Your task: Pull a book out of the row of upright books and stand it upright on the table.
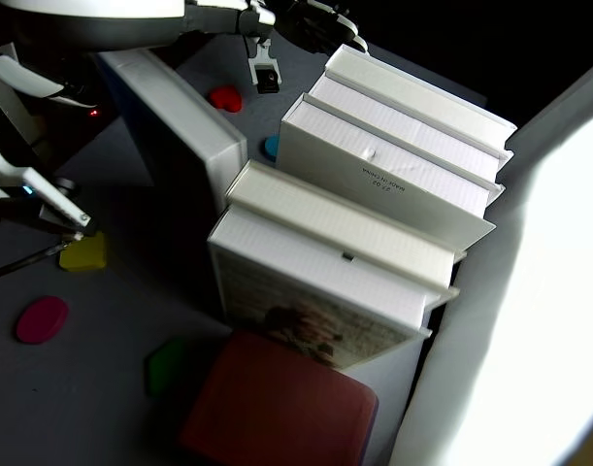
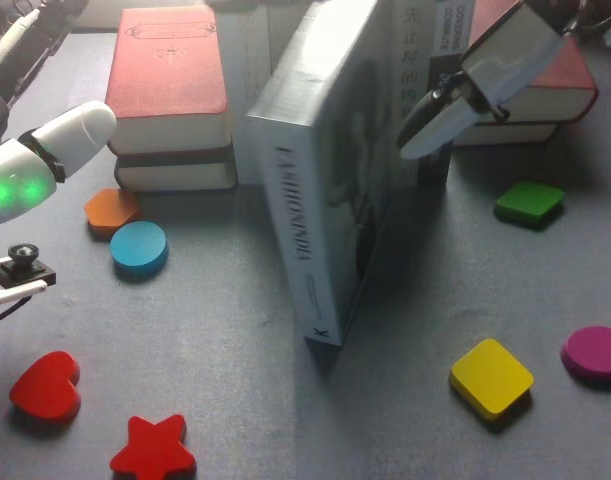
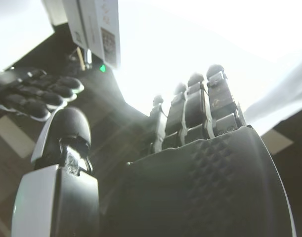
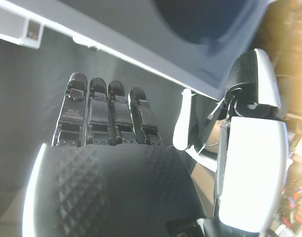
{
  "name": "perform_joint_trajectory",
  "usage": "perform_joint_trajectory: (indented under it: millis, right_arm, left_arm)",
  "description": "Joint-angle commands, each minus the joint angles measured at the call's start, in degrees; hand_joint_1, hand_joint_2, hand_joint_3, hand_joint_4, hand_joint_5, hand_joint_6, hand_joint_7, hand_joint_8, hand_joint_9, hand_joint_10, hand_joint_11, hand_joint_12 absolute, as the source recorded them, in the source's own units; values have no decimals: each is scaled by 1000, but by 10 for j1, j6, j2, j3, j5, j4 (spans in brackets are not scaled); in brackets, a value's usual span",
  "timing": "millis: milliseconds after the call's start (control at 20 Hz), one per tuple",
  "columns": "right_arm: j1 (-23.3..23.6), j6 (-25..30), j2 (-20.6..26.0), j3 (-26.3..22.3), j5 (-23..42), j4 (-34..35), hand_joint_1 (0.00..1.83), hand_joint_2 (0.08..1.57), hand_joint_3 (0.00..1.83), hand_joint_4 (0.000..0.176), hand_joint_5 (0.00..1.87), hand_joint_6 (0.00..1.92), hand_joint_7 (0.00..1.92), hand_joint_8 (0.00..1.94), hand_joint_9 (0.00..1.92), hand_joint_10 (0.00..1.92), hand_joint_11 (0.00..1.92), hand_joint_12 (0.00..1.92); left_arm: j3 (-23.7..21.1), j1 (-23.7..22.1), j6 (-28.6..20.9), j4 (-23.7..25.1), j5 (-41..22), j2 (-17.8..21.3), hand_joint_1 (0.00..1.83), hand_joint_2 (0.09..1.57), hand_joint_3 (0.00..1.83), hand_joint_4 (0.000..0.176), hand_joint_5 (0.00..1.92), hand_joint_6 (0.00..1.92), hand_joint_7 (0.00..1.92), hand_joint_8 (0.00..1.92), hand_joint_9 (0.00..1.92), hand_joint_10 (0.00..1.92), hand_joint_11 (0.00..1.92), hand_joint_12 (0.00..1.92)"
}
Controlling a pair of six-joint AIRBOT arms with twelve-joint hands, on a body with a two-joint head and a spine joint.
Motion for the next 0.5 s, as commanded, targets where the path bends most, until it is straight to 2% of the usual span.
perform_joint_trajectory:
  millis: [0, 100, 250, 300, 350, 400, 450]
  right_arm:
    - [11, -5, 4, 2, -12, 47, 857, 864, 43, 0, 0, 0, 0, 0, 0, 0, 3, 1]
    - [11, -6, 10, 1, -12, 52, 933, 841, 33, 0, 0, 0, 0, 0, 0, 0, 3, 1]
    - [10, -8, 25, -6, -12, 61, 945, 840, 33, 0, 0, 0, 0, 0, 0, 0, 0, 0]
    - [9, -11, 31, -9, -12, 67, 956, 866, 47, 0, 0, 0, 0, 0, 0, 0, 0, 0]
    - [8, -17, 39, -12, -12, 77, 906, 909, 70, 0, 0, 0, 0, 0, 0, 0, 0, 0]
    - [7, -24, 46, -14, -11, 88, 857, 943, 93, 0, 0, 0, 0, 0, 0, 0, 0, 0]
    - [4, -33, 54, -19, -8, 103, 805, 771, 283, 0, 0, 0, 0, 0, 0, 0, 0, 215]
  left_arm:
    - [1, -3, -5, -6, -73, -1, 357, 1369, 3, 75, 8, 0, 0, 0, 0, 0, 0, 0]
    - [1, -3, -5, -7, -75, -1, 391, 1373, 3, 69, 0, 0, 0, 0, 0, 0, 0, 0]
    - [0, -3, -6, -8, -76, -1, 399, 1373, 2, 69, 0, 0, 0, 0, 0, 0, 0, 0]
    - [0, -3, -6, -8, -76, -1, 401, 1372, 2, 52, 0, 0, 0, 0, 0, 0, 0, 0]
    - [-1, -3, -6, -9, -77, -1, 396, 1363, 0, 62, 0, 0, 0, 0, 0, 0, 0, 0]
    - [-1, -3, -6, -9, -78, -1, 400, 1363, 0, 57, 4, 2, 0, 0, 0, 0, 0, 0]
    - [-1, -3, -6, -9, -79, -1, 373, 1356, 0, 75, 0, 0, 0, 0, 0, 0, 0, 0]
